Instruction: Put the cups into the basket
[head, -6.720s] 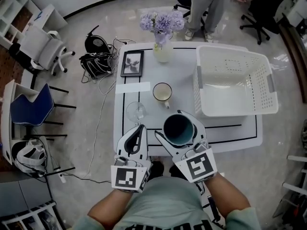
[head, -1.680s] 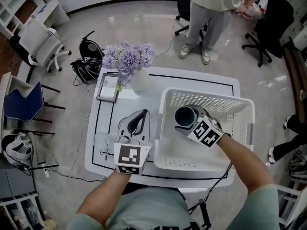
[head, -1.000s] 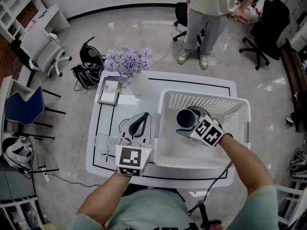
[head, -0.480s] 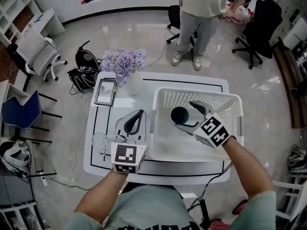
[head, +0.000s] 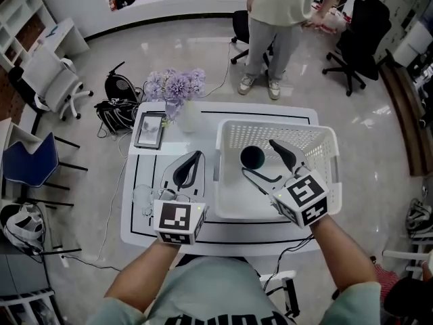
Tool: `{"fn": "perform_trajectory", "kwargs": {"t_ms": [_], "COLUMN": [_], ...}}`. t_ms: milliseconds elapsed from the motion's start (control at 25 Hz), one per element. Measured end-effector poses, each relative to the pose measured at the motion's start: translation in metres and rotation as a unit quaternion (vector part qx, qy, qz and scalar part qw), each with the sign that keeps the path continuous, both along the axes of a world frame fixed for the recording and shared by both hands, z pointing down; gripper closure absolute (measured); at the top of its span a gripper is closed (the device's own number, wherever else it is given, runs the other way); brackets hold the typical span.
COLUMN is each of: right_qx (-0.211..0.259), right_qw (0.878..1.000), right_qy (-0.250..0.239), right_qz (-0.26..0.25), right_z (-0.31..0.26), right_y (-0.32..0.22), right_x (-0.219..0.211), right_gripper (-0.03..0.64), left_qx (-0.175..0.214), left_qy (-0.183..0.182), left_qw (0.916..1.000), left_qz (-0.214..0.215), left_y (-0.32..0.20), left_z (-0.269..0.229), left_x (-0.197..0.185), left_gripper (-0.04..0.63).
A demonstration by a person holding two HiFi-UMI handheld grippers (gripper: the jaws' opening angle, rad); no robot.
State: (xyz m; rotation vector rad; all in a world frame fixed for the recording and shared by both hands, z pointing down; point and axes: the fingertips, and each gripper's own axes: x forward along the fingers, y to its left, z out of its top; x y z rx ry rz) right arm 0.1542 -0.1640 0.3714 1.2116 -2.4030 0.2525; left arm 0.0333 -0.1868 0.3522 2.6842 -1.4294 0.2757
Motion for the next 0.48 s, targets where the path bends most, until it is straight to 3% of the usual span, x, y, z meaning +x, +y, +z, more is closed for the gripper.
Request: {"fn": "perform_trajectory", "kwargs": {"t_ms": [200,280,480], "right_qx": [0.007,0.018,0.027], "right_qw": [0.998,0.996,0.993], "right_qy": [-0.021,-0.022,-0.023], "right_qz": [0.051,0.084,0.112], "right_z": [-0.016,-0.023,-0.034], "right_y": [0.022,0.031,0.056], "right_x": [-0.006,-0.003,-0.017], "right_gripper": [0.242,0.503,0.558], "left_qx": [0.002,0.003,0.005], "left_qy": [0.005,0.01,0.019], "left_qw": [1.0,0.9999,0.9998], "left_qz": [0.002,0.002,-0.002], "left_y": [0.014,0.022,0.038], "left_z": [-0.01,-0.014,-0.027], "left_x": [-0.006,-0.009,-0.027], "left_gripper": [0.594,0.594,0.595]}}
